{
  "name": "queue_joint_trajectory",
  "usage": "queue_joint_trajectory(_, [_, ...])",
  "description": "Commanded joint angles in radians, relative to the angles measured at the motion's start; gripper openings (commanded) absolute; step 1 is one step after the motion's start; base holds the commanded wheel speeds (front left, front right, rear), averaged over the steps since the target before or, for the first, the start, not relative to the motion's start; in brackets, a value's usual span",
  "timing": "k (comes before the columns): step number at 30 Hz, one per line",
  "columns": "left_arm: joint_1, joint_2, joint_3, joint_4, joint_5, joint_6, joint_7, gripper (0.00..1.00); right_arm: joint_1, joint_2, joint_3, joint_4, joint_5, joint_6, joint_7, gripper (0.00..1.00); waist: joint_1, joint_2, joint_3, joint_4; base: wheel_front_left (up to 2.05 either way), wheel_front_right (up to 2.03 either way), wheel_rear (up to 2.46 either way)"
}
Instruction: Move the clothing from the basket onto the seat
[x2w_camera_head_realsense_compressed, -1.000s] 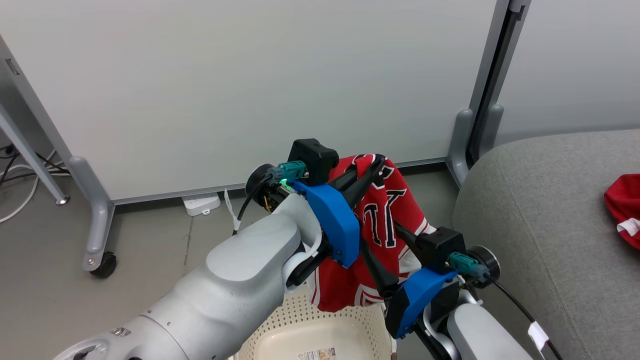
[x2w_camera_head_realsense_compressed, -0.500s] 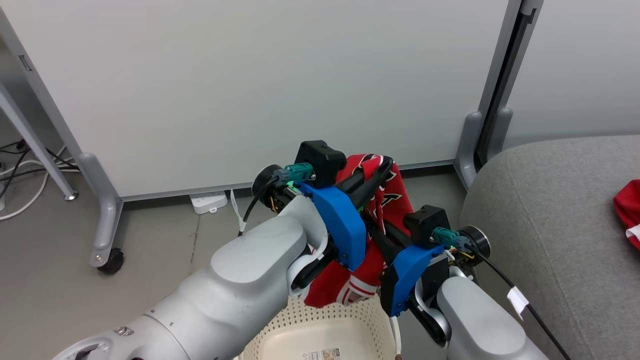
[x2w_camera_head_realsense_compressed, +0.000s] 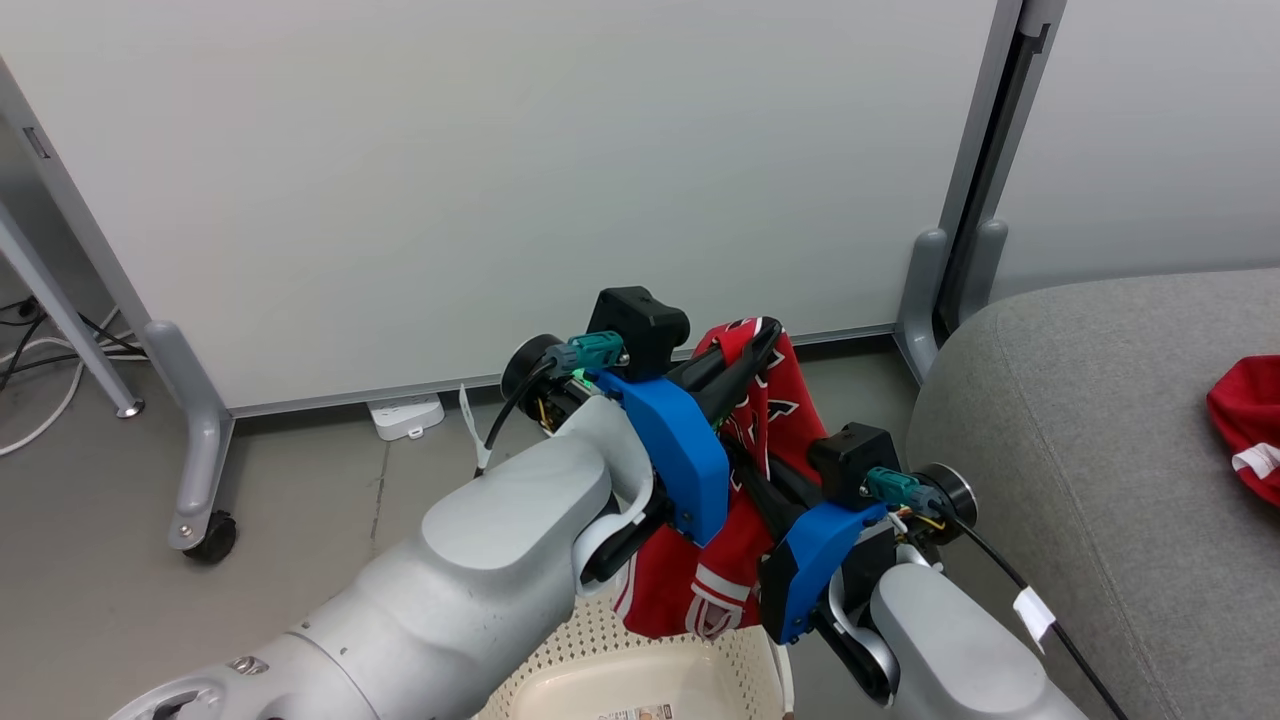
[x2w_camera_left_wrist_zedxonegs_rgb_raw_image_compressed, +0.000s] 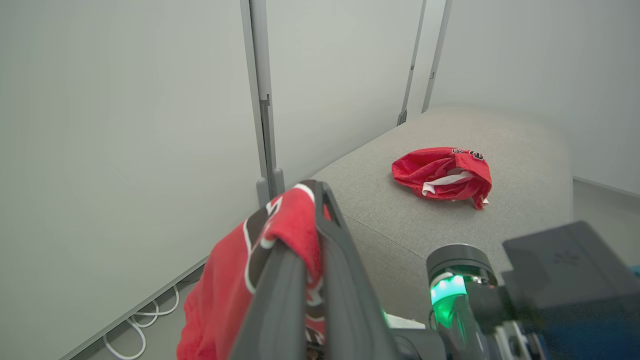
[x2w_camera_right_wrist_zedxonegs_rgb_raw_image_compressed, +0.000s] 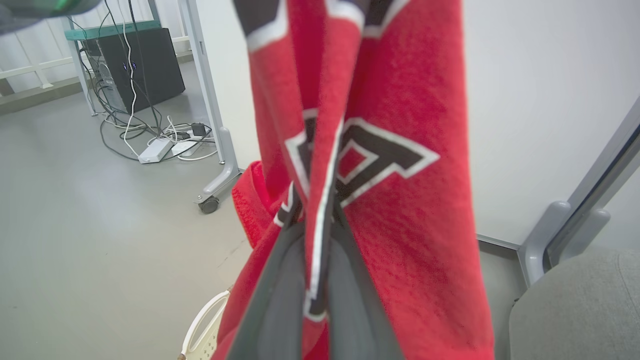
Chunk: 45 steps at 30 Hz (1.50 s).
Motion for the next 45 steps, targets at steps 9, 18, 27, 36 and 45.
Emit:
queue_joint_trajectory(9, [0.006, 0.002, 0.0, -0.003, -0.006, 0.002, -0.016, 0.0, -0.01, -0.002, 0.008, 0.015, -0.009, 0.0, -0.02, 0.0, 0.0, 0.0, -0.006, -0.01, 0.0, 0.0, 0.0])
queue_joint_trajectory(18, [-0.002, 0.002, 0.0, 0.0, -0.017, 0.003, -0.018, 0.0, -0.017, -0.002, 0.0, 0.008, -0.015, 0.0, -0.028, 0.0, 0.0, 0.0, -0.003, -0.015, 0.0, 0.0, 0.0])
queue_joint_trajectory(27, [0.068, 0.002, 0.006, 0.002, 0.039, 0.016, -0.056, 1.0, -0.02, -0.002, -0.035, 0.001, -0.037, 0.0, -0.042, 0.0, 0.0, 0.0, 0.012, -0.009, 0.0, 0.0, 0.0])
queue_joint_trajectory(36, [0.303, 0.059, 0.256, -0.164, 0.288, 0.026, -0.056, 1.0, 0.002, -0.002, -0.102, -0.013, -0.076, 0.0, -0.052, 0.0, 0.0, 0.0, 0.033, 0.016, 0.0, 0.0, 0.0])
queue_joint_trajectory(45, [0.598, 0.151, 0.529, -0.325, 0.522, 0.017, -0.056, 1.0, 0.031, -0.001, -0.141, -0.043, -0.086, 0.0, -0.045, 0.0, 0.0, 0.0, 0.041, 0.028, 0.0, 0.0, 0.0])
